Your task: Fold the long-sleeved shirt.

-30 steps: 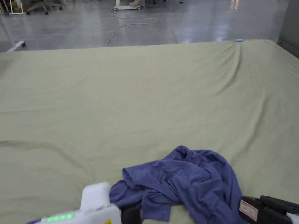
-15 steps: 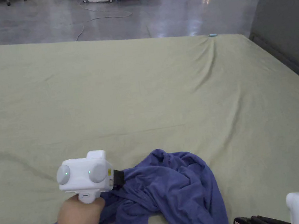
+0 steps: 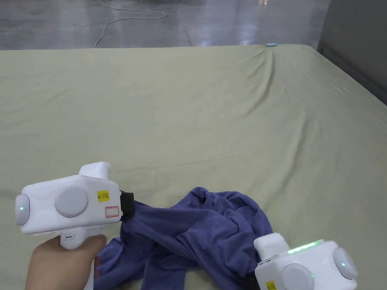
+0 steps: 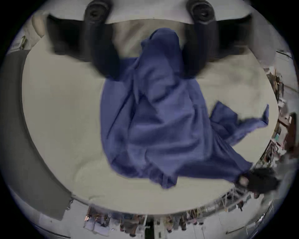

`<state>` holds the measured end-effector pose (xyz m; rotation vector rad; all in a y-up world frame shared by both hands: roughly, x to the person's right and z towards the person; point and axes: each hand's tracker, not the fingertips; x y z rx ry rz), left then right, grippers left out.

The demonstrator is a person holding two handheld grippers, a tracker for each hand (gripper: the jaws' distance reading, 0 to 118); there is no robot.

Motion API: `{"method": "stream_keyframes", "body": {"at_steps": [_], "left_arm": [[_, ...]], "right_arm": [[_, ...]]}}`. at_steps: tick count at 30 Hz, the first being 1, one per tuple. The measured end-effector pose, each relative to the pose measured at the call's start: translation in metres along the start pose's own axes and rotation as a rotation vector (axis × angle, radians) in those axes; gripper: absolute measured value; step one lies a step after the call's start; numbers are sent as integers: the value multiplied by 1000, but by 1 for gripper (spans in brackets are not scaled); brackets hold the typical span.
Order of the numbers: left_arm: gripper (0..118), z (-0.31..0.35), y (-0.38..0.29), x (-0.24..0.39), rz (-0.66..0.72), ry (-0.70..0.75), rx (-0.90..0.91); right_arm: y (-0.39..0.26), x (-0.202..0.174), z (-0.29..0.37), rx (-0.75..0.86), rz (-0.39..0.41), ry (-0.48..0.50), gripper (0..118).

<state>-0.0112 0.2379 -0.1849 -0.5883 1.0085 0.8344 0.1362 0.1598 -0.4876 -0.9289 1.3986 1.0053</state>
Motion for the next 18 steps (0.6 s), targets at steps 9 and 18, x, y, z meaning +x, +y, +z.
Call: {"method": "stream_keyframes", "body": {"at_steps": [9, 18], "left_arm": [[0, 88, 19, -13, 145, -159, 67], [0, 237, 150, 21, 98, -165, 396]], "right_arm": [[26, 51, 167, 430, -212, 58, 6], [167, 50, 351, 669, -99, 98, 6]]}}
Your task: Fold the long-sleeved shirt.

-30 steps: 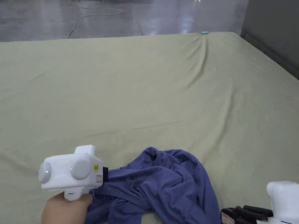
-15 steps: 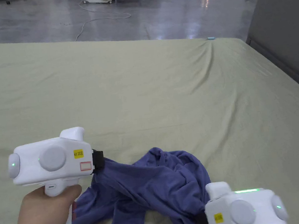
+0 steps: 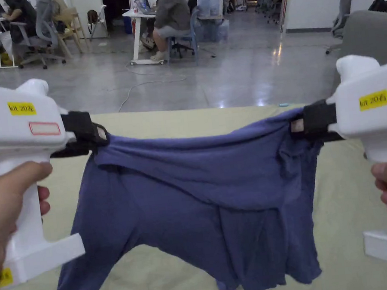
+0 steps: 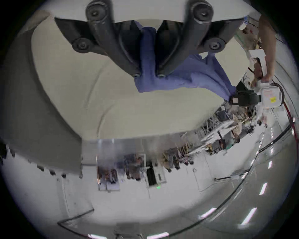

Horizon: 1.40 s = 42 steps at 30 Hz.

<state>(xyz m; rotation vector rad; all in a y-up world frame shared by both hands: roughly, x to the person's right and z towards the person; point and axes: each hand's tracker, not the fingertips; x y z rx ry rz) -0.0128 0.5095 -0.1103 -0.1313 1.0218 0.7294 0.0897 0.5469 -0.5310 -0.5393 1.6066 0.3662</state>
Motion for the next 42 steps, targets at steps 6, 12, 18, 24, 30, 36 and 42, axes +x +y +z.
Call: {"method": "stream_keyframes", "body": {"at_steps": [6, 12, 18, 24, 30, 36, 42], "left_arm": [[0, -9, 132, 12, -22, 56, 97], [0, -31, 188, 17, -40, 98, 163], [0, -75, 167, -8, -13, 103, 120], [0, -146, 53, -64, -33, 205, -109], [0, -173, -106, -115, 41, 245, -367], [0, -123, -195, -116, 2, 239, -443], [0, -40, -252, -100, -47, 198, -464]], "right_arm": [[144, -37, -21, 22, 136, -142, 6], [201, -46, -52, -6, 110, -196, 6], [168, -24, -122, -75, 84, -205, 6], [37, 6, -227, -279, 34, -183, 6], [-113, 24, -275, -449, 38, -172, 6], [-201, 17, -205, -459, 148, -102, 6], [-272, 10, -122, -501, 174, -83, 6]]}}
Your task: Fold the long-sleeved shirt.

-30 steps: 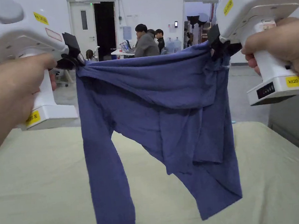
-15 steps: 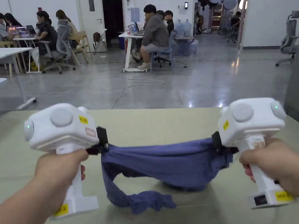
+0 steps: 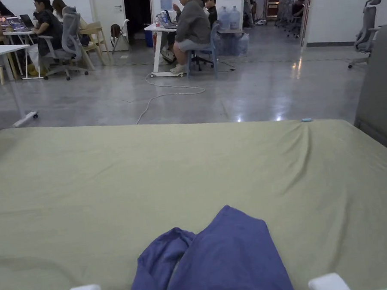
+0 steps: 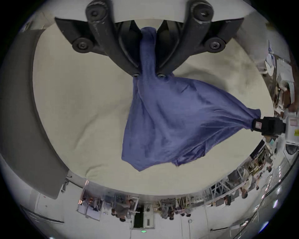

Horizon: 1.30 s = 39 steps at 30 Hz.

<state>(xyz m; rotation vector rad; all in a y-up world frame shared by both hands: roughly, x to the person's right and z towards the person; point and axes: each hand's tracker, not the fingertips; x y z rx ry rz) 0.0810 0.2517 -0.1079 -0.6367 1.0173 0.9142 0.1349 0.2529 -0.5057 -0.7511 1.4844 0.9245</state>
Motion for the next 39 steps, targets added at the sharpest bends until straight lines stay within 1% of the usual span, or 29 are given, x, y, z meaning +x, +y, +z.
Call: {"method": "stream_keyframes", "body": {"at_steps": [1, 3, 5, 7, 11, 12, 14, 15, 16, 17, 18, 19, 20, 22, 24, 25, 26, 27, 28, 29, 30, 31, 33, 34, 35, 36, 37, 38, 39], "left_arm": [[0, 2, -13, -2, 4, 3, -22], [0, -1, -43, -13, 70, 18, -92], [0, -9, -60, -24, 110, 14, -117], [0, -19, -74, -32, 150, 37, -160], [0, -47, -85, -39, 148, 59, -210], [0, -54, -85, -38, 151, 64, -229], [0, -61, -80, -37, 148, 71, -274], [6, -55, -76, -35, 148, 77, -255], [24, -47, -76, -32, 152, 78, -238], [60, -35, -73, -28, 179, 72, -186], [102, -20, -71, -23, 174, 72, -141], [116, -5, -71, -18, 165, 44, -82], [118, 14, -73, -14, 158, 17, -9], [118, 40, -78, -3, 137, -28, 60], [117, 52, -89, 10, 135, -39, 0], [108, 53, -96, 14, 137, -65, -50], [83, 54, -105, 17, 132, -90, -44], [29, 52, -113, 21, 120, -110, -39], [3, 48, -119, 24, 112, -94, -47], [2, 42, -124, 27, 97, -58, -75], [2, 37, -127, 28, 94, -25, -96], [2, 32, -125, 27, 96, -38, -104], [2, 21, -110, 20, 154, -99, -83], [3, 17, -98, 17, 190, -101, -59], [16, 11, -81, 14, 196, -89, -24], [71, 3, -60, 16, 170, -60, 10], [100, -6, -43, 16, 148, -6, 49], [110, -20, -22, 13, 123, 51, 73], [110, -41, -1, 9, 123, 92, 88]], "right_arm": [[-13, -1, -1, -17, 0, 4, 6], [-44, -4, -10, -90, 0, 23, 6], [-63, -5, -22, -147, -4, 36, 6], [-80, -8, -35, -187, 12, 31, 6], [-88, -9, -56, -220, -14, 42, 7], [-86, -9, -59, -219, -16, 35, 8], [-78, -3, -60, -232, -32, 38, 18], [-76, 2, -56, -247, -107, 49, 27], [-74, 8, -52, -253, -165, 66, 36], [-70, 16, -46, -253, -205, 110, 55], [-69, 24, -32, -237, -255, 154, 88], [-69, 30, -17, -186, -306, 181, 100], [-67, 37, 2, -119, -362, 204, 101], [-68, 43, 39, -27, -419, 225, 101], [-77, 42, 68, 26, -444, 228, 101], [-83, 39, 75, 24, -449, 225, 101], [-90, 35, 79, 15, -442, 222, 100], [-98, 27, 79, 12, -434, 216, 81], [-104, 21, 79, 16, -413, 202, 45], [-110, 13, 78, 15, -378, 178, 4], [-115, 5, 73, -14, -351, 160, 0], [-120, 0, 66, -43, -340, 156, 0], [-124, -6, 61, -51, -331, 198, 0], [-125, -7, 60, -51, -337, 226, 0], [-122, -6, 60, -51, -349, 253, 0], [-120, -6, 58, -52, -351, 266, 0], [-118, -5, 57, -51, -350, 265, 0], [-117, -6, 56, -49, -349, 262, 0], [-112, -5, 58, -43, -349, 250, 0]]}}
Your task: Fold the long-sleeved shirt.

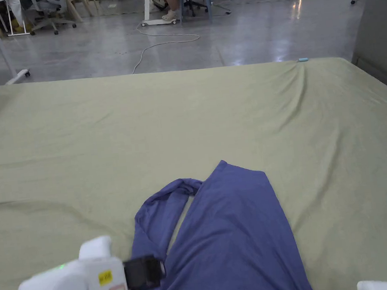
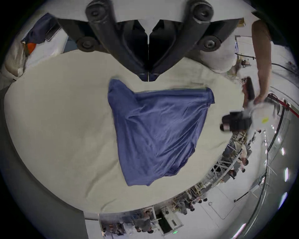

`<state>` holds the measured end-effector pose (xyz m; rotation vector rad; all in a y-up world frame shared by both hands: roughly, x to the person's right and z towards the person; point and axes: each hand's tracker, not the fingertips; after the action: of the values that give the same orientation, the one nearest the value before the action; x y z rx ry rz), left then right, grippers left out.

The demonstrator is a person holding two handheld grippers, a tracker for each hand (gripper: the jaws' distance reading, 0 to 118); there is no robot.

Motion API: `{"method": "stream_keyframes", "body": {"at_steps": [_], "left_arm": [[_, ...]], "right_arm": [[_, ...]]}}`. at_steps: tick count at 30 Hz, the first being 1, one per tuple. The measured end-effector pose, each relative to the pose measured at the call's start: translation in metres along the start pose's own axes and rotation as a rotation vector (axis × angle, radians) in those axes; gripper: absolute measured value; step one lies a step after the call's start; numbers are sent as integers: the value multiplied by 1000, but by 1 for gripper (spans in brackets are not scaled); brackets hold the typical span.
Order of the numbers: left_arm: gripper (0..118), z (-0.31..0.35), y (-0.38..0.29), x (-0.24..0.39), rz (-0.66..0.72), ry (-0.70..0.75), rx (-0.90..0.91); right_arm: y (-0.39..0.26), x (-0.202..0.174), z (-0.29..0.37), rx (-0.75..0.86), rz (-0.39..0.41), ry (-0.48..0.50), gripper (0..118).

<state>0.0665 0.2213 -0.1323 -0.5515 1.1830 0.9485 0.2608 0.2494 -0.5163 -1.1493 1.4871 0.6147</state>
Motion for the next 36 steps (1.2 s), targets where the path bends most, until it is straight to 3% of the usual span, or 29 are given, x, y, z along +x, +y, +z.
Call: {"method": "stream_keyframes", "body": {"at_steps": [1, 5, 9, 11, 12, 13, 14, 15, 18, 19, 20, 21, 23, 24, 26, 27, 28, 29, 30, 31, 32, 34, 36], "left_arm": [[118, -15, 19, -3, 31, -11, 56], [118, -98, 65, -14, 135, 55, -87], [107, -156, 60, 0, 18, 194, -282], [106, -152, 67, 8, -43, 215, -228], [99, -146, 72, 10, -58, 210, -209], [82, -135, 63, 10, -85, 199, -177], [55, -126, 67, 6, -99, 214, -132], [0, -117, 70, -2, -73, 208, -85], [0, -90, 70, -32, 154, 24, -65], [0, -83, 69, -35, 174, 0, -63], [0, -73, 67, -35, 160, -3, -54], [0, -56, 59, -32, 130, -1, -43], [0, -35, 53, -31, 105, -30, -19], [0, -24, 49, -32, 118, -63, -10], [0, -2, 43, -33, 160, -93, 21], [0, 10, 39, -35, 173, -95, 38], [0, 19, 36, -36, 183, -100, 46], [0, 26, 40, -42, 202, -109, 62], [0, 37, 38, -45, 228, -113, 74], [0, 47, 37, -48, 244, -119, 83], [0, 59, 37, -49, 257, -131, 91], [0, 76, 49, -51, 274, -150, 118], [0, 105, 62, -44, 274, -206, 165]], "right_arm": [[1, 0, -1, 4, 4, -15, 0], [2, 3, -7, -19, 18, -67, 0], [3, 14, -20, -62, 26, -106, 0], [7, 21, -27, -78, 23, -114, 0], [10, 23, -30, -83, 28, -114, 0], [13, 25, -33, -87, 33, -112, 0], [16, 27, -36, -91, 38, -113, 0], [20, 28, -39, -93, 44, -116, 0], [26, 27, -48, -93, 76, -135, 0], [28, 27, -52, -87, 86, -144, 17], [28, 25, -56, -78, 101, -151, 58], [29, 27, -63, -76, 108, -179, 115], [27, 30, -76, -120, 119, -243, 115], [30, 28, -91, -89, 128, -198, 115], [30, 25, -115, -136, 120, -227, 113], [28, 26, -120, -178, 139, -239, 93], [23, 33, -108, -186, 139, -229, 66], [25, 34, -107, -196, 105, -219, 56], [28, 29, -100, -173, 126, -352, 56], [31, 27, -89, -112, 115, -283, 36], [34, 32, -78, -84, 95, -200, 6], [48, 25, -51, -44, 42, -125, 4], [74, 17, -15, 77, 96, -122, 4]]}}
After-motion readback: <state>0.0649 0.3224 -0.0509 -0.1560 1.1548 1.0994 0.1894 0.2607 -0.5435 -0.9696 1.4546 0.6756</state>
